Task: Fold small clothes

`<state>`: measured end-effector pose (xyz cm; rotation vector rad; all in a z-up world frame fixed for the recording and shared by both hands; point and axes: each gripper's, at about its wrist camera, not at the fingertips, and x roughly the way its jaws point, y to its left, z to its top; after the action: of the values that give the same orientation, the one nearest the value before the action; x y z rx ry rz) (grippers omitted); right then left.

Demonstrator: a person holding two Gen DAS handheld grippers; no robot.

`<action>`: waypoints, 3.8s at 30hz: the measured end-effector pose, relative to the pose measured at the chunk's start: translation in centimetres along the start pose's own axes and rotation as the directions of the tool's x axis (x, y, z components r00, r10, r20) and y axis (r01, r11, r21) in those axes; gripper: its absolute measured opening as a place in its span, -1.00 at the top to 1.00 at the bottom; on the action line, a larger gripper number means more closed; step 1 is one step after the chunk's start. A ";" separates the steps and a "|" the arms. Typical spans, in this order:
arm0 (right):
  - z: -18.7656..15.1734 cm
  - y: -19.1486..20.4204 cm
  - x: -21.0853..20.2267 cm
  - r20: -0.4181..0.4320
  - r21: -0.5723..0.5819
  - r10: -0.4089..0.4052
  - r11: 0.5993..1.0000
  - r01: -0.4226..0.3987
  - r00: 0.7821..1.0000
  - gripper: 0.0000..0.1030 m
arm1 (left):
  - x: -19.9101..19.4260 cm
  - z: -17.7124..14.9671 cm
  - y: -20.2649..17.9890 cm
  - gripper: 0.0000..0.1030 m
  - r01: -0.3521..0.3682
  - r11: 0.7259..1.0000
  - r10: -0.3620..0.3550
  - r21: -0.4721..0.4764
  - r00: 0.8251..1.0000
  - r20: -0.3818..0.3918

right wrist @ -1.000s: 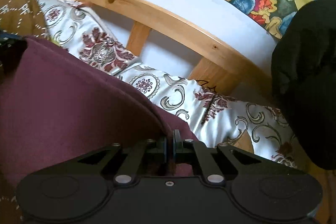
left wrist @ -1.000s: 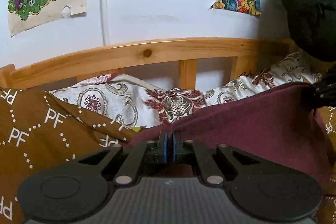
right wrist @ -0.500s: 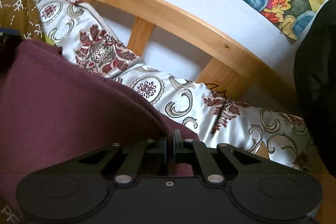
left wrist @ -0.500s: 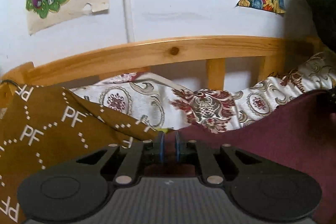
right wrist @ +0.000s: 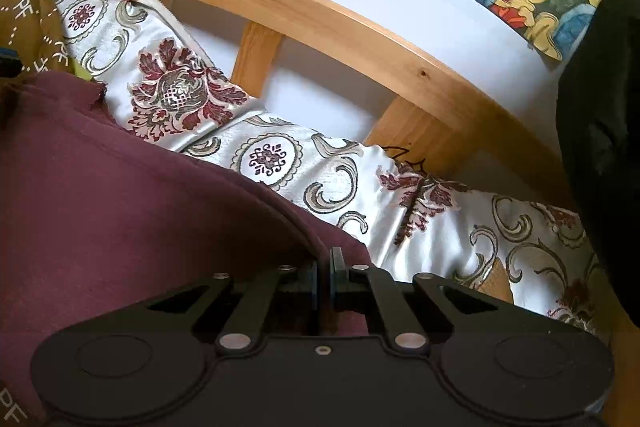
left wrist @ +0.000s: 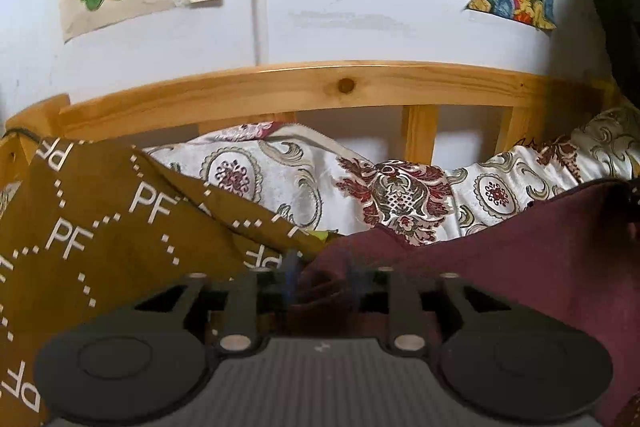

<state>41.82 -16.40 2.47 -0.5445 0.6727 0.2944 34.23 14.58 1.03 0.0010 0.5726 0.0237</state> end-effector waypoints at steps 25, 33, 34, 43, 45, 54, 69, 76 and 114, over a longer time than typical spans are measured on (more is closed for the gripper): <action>-4.0 -3.2 0.1 0.013 0.272 0.084 0.959 -0.084 0.996 -0.52 | 0.8 -3.0 -0.6 -0.06 0.097 0.995 -0.096 -0.006 0.983 -0.158; -7.0 -3.1 -1.0 0.019 0.326 0.124 0.937 -0.123 0.992 -0.37 | 1.2 -3.7 -1.3 1.00 0.055 0.998 -0.049 0.032 0.988 -0.145; -7.1 -3.1 -1.0 0.018 0.330 0.127 0.936 -0.126 0.992 -0.34 | 1.1 -3.7 -1.2 1.00 0.045 0.999 -0.041 0.025 0.991 -0.128; -7.2 -2.8 -0.6 -0.027 0.328 0.114 0.939 -0.099 0.993 0.80 | 0.9 -3.5 -0.9 1.00 0.023 1.000 -0.022 0.014 0.997 -0.077; -7.2 -3.0 -0.5 -0.033 0.321 0.083 0.945 -0.068 0.996 0.96 | 1.0 -3.5 -0.8 1.00 0.022 1.000 -0.021 0.008 0.997 -0.076; -7.4 -3.0 -1.1 -0.038 0.326 0.051 0.945 -0.036 0.998 0.91 | 1.1 -3.4 -0.4 1.00 0.056 0.997 -0.062 -0.058 0.993 -0.097; -9.2 -2.1 -5.9 0.031 0.340 -0.094 0.937 0.078 0.995 0.62 | -4.7 -0.9 -0.7 -0.76 0.052 0.988 -0.047 -0.143 0.998 0.039; -10.2 -1.5 -8.9 0.078 0.451 -0.068 0.892 0.026 0.995 -0.49 | -9.0 -1.7 0.0 -0.96 0.104 0.974 -0.091 -0.203 0.993 0.070; -14.3 10.8 -8.8 0.262 0.386 -0.030 0.920 -0.076 0.965 -0.99 | -3.6 -12.5 0.6 -0.99 0.107 0.918 -0.258 -0.383 0.892 -0.371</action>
<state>23.37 -16.34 -5.14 -0.1068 0.4614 0.2396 24.36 15.00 -7.52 -0.4214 0.9896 -0.0623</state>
